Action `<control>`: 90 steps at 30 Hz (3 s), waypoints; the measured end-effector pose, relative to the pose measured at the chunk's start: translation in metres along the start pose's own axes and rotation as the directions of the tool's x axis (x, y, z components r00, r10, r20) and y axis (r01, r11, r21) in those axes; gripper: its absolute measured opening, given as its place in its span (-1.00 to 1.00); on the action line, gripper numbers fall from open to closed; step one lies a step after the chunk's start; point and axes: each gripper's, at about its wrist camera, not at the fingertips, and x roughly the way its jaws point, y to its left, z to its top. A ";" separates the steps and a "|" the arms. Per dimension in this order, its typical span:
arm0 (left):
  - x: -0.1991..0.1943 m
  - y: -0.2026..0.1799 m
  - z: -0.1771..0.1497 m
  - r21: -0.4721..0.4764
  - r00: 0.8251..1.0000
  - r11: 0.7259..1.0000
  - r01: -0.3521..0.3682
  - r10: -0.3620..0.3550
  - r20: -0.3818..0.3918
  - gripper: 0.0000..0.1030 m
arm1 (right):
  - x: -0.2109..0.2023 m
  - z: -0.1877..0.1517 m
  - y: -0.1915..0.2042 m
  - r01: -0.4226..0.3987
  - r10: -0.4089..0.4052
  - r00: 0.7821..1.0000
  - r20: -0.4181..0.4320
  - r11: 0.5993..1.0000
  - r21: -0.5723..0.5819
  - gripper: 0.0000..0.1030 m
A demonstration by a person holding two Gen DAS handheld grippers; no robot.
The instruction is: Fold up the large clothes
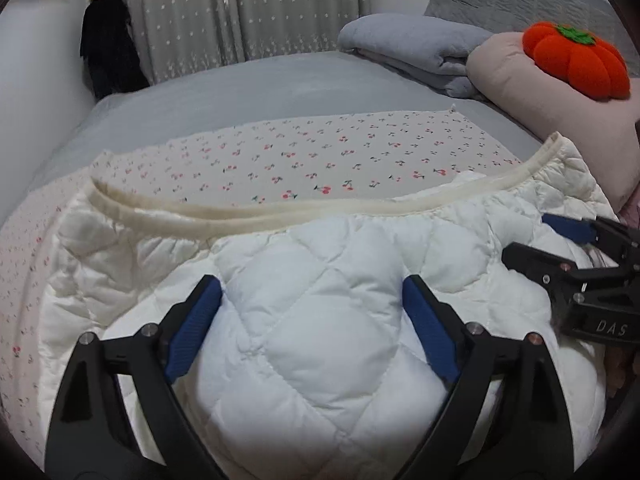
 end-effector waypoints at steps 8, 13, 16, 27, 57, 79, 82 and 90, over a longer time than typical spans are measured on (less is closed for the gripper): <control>0.020 0.014 -0.015 -0.081 0.999 0.996 0.048 -0.049 -0.017 0.95 | 0.032 -0.013 -0.003 0.025 -0.025 1.000 -0.015 0.999 0.029 0.56; -0.008 0.022 -0.005 -0.083 0.997 0.994 0.077 -0.078 -0.008 0.89 | 0.014 -0.009 -0.009 -0.017 0.017 1.000 -0.008 0.999 0.042 0.54; -0.035 0.039 0.008 -0.084 0.997 0.995 0.051 -0.046 0.064 0.89 | -0.016 -0.006 -0.027 0.005 -0.011 0.997 0.077 0.997 0.080 0.53; 0.033 0.134 -0.022 -0.357 0.989 0.928 -0.110 0.066 -0.135 0.73 | 0.020 -0.020 -0.126 0.153 -0.143 0.988 -0.057 0.916 0.370 -0.64; -0.127 0.162 -0.164 -0.791 0.932 0.605 0.088 -0.330 -0.149 0.83 | -0.133 -0.077 -0.012 0.011 0.014 0.996 -0.091 0.961 0.276 0.64; -0.056 0.129 -0.190 -0.913 0.899 0.240 0.330 -0.377 0.225 -0.52 | -0.089 -0.056 0.057 -0.208 0.184 0.975 0.125 0.955 0.212 -0.20; -0.078 0.125 -0.178 -0.878 0.919 0.345 0.333 -0.327 0.220 -0.62 | -0.073 -0.052 0.066 -0.239 0.221 0.970 0.097 0.942 0.234 -0.65; -0.171 0.105 -0.147 -0.585 0.934 0.749 0.313 -0.132 0.331 -0.66 | -0.028 -0.056 0.107 -0.352 0.376 0.925 -0.052 0.902 0.251 -0.83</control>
